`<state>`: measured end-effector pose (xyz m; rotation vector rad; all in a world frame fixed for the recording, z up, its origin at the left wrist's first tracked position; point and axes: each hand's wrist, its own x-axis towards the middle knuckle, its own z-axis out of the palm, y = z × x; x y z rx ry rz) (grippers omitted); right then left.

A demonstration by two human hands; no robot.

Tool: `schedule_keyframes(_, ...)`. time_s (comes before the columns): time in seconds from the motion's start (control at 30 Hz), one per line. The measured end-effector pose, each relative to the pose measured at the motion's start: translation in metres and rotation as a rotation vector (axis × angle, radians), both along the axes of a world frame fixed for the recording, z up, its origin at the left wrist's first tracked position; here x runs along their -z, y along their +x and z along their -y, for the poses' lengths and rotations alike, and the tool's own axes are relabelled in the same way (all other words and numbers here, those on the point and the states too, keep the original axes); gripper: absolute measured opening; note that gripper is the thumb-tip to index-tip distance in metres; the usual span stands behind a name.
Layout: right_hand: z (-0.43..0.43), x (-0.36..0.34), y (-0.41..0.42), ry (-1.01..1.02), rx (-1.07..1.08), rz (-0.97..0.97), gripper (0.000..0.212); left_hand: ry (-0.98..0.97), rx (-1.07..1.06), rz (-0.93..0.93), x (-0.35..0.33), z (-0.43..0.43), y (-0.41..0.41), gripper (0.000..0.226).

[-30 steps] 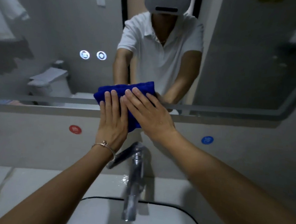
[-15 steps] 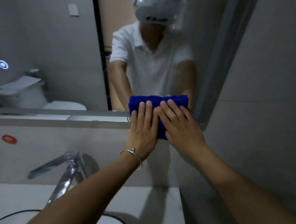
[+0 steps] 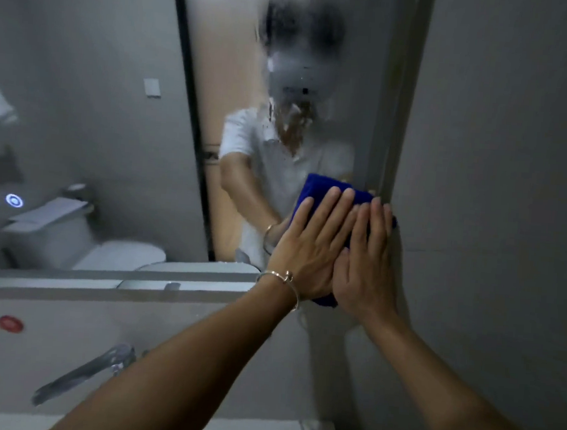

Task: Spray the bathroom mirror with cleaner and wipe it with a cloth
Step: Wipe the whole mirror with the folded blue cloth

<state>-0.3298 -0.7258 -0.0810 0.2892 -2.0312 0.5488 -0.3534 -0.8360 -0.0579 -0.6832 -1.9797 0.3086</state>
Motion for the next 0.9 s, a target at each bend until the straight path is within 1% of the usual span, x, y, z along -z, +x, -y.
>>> schedule_keyframes(0.1,0.0,-0.047,-0.007,-0.049,-0.026,-0.057,0.063,-0.06,-0.034,-0.092,-0.051,0.0,-0.005,0.064)
schedule_keyframes(0.2,0.008,-0.104,-0.01,-0.064,-0.024,-0.126,0.061,-0.075,-0.048,-0.171,-0.109,0.008,-0.007,0.061)
schedule_keyframes(0.33,0.028,-0.187,-0.019,0.007,0.125,-0.202,0.06,-0.029,-0.062,-0.247,-0.192,0.031,-0.01,0.065)
schedule_keyframes(0.43,0.053,-0.226,-0.026,0.081,0.155,-0.232,0.061,0.037,-0.059,-0.263,-0.226,0.06,-0.017,0.068)
schedule_keyframes(0.53,0.073,-0.22,-0.029,0.127,0.172,-0.253,0.061,0.103,-0.047,-0.277,-0.215,0.08,-0.022,0.067)
schedule_keyframes(0.73,0.079,-0.159,-0.032,0.272,0.121,-0.27,0.066,0.179,-0.041,-0.257,-0.141,0.095,-0.025,0.068)
schedule_keyframes(0.9,0.082,-0.115,-0.032,0.298,0.108,-0.247,0.065,0.175,-0.061,-0.226,-0.095,0.102,-0.023,0.069)
